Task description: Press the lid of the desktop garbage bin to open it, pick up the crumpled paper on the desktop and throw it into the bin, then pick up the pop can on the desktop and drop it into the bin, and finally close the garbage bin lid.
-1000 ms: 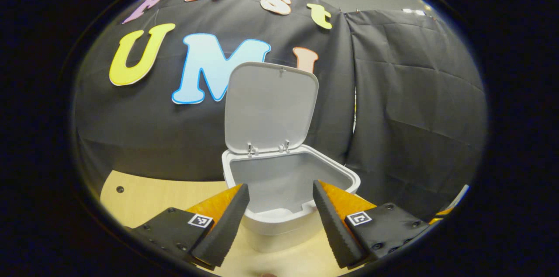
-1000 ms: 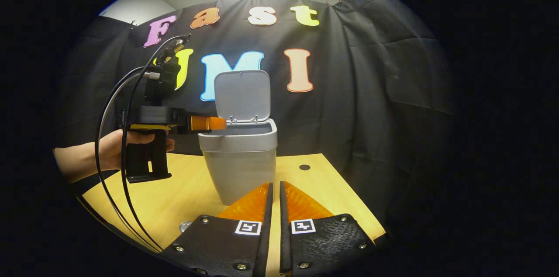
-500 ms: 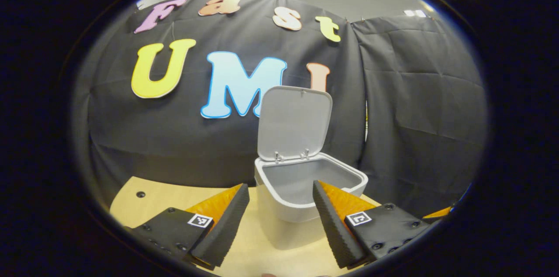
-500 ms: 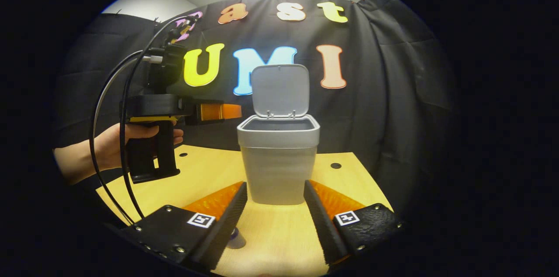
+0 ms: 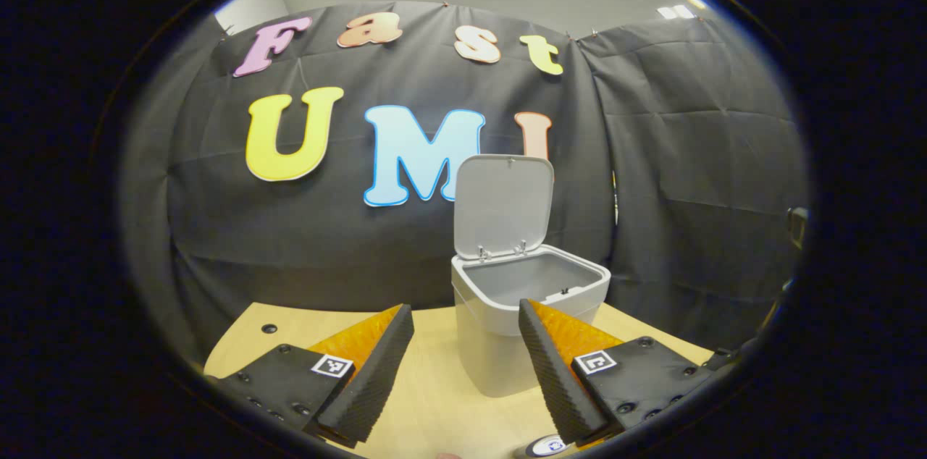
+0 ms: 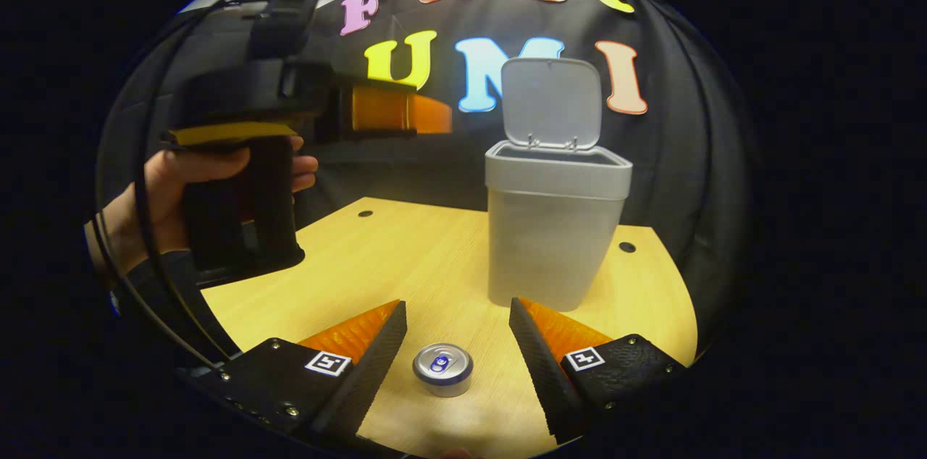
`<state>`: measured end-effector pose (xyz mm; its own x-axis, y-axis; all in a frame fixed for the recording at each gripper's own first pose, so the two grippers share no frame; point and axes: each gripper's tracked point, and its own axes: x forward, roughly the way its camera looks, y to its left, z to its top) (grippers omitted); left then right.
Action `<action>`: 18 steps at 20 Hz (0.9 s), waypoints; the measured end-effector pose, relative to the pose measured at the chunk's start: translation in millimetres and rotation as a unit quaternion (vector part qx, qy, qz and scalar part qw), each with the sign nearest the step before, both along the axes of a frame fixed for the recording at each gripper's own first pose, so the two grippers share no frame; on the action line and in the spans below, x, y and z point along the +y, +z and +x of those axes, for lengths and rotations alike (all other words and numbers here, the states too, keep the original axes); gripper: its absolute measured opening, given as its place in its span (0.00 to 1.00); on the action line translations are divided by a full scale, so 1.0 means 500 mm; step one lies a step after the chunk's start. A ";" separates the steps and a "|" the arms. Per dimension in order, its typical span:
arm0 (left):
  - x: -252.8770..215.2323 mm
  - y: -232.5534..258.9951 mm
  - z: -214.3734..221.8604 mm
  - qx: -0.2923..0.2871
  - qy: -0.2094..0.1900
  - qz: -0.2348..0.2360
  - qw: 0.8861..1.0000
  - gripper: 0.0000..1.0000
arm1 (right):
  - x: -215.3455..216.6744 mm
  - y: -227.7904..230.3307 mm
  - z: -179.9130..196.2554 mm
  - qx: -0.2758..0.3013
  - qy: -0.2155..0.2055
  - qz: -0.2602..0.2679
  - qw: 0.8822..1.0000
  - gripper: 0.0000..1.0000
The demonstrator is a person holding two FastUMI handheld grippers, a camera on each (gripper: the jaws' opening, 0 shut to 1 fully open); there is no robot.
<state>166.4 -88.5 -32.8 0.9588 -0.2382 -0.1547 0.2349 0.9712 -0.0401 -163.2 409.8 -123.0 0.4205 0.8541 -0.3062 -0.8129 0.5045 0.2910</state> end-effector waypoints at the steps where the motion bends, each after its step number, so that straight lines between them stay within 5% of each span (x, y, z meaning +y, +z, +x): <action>1: 0.009 0.004 -0.018 -0.004 0.008 0.002 1.000 0.95 | 0.007 -0.011 -0.006 0.005 0.008 -0.007 1.000 0.92; 18: 0.180 0.012 -0.188 -0.003 0.103 0.023 0.994 0.95 | 0.061 -0.177 -0.049 0.046 0.047 -0.097 0.993 0.92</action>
<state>72.5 1.4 -26.9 0.9875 -0.0295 -0.1549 0.0309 0.9995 0.0066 -187.6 440.2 -211.4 0.3043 0.8096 -0.5019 -0.8330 0.4817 0.2720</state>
